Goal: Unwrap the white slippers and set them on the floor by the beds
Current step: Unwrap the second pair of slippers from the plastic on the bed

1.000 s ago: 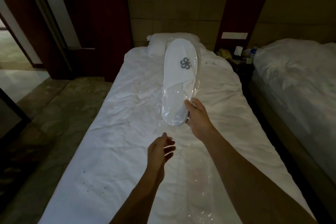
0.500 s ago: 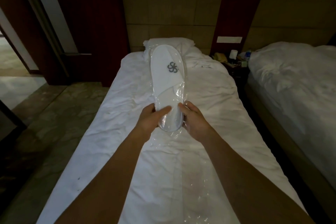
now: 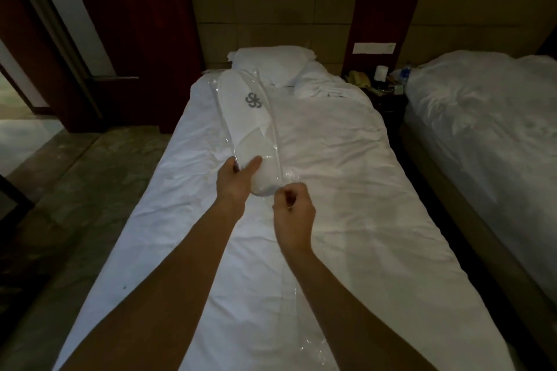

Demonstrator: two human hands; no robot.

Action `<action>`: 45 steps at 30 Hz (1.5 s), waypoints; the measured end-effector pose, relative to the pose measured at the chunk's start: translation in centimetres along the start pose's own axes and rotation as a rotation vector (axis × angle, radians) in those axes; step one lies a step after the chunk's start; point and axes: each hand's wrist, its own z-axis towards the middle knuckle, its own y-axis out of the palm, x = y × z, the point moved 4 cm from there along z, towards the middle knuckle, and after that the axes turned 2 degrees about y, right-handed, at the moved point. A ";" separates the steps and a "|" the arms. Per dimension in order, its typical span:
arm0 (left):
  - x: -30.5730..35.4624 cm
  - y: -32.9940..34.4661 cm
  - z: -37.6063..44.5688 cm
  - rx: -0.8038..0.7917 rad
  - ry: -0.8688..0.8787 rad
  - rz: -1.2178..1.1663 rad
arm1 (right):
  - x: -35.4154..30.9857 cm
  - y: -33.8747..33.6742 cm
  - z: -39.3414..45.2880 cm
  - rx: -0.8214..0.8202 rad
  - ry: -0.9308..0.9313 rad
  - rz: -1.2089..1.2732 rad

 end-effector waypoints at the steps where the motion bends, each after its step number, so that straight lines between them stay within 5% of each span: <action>1: 0.3 0.1 0.1 -0.013 -0.003 -0.037 | 0.7 0.2 -0.2 -0.023 0.058 -0.001; 7: 0.9 0.6 -0.1 -0.085 -0.005 -0.123 | 2.6 1.3 -0.3 -0.178 0.454 0.333; 27: -0.8 1.7 -0.7 -0.120 0.045 -0.049 | 2.6 0.9 1.2 -0.305 0.558 0.681; 39: -5.3 3.2 -2.5 -0.167 -0.293 -0.016 | 6.3 -2.1 0.5 -0.265 0.662 0.755; 45: -9.1 3.0 -3.5 -0.120 -0.314 -0.028 | 8.9 -4.4 -1.8 -0.232 0.718 0.658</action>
